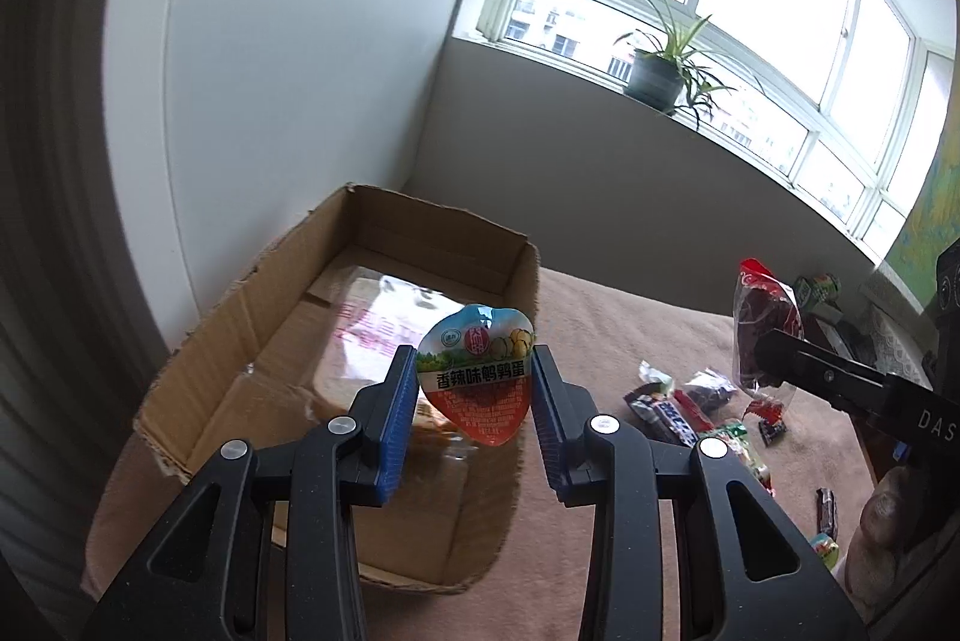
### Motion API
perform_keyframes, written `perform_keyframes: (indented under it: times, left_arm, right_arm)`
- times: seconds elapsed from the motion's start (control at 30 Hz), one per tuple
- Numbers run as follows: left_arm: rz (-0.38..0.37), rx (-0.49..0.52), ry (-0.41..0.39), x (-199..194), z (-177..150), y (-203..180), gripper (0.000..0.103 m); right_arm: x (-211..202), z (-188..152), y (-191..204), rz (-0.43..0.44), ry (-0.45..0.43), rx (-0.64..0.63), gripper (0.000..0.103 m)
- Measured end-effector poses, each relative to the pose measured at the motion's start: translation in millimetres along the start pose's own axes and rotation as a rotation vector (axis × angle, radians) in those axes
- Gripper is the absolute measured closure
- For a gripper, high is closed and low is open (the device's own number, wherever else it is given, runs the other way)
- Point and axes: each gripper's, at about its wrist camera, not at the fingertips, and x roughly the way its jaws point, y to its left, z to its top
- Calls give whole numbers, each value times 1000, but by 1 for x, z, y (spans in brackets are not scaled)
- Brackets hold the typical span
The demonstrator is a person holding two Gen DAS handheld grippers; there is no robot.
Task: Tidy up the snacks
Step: 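Carry both snacks into the cardboard box and open both grippers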
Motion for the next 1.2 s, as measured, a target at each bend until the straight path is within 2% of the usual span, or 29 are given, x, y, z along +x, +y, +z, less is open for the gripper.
perform_keyframes:
  times: [0.27, 0.47, 0.57, 0.6, 0.73, 0.8, 1.0, 1.2]
  left_arm:
    - [68, -60, 4, 2, 4, 50, 68]
    - [84, -77, 14, 6, 6, 66, 68]
    - [95, -76, 22, 8, 4, 68, 65]
    - [93, -79, 23, 8, 3, 70, 64]
    - [92, -95, 29, 9, 3, 74, 63]
    - [88, -101, 24, 7, 3, 74, 59]
    - [73, -94, 11, 1, 4, 67, 59]
    - [58, -60, 7, 1, 4, 46, 59]
  right_arm:
    - [55, -3, 53, 75, 84, -80, 72]
    - [88, -2, 69, 91, 132, -102, 72]
    - [98, -2, 71, 86, 143, -107, 69]
    - [100, -1, 70, 86, 143, -110, 64]
    - [91, -1, 70, 83, 117, -100, 41]
    - [87, 1, 67, 78, 108, -97, 40]
    - [65, 4, 49, 51, 84, -76, 38]
    - [33, 7, 13, 14, 45, -27, 38]
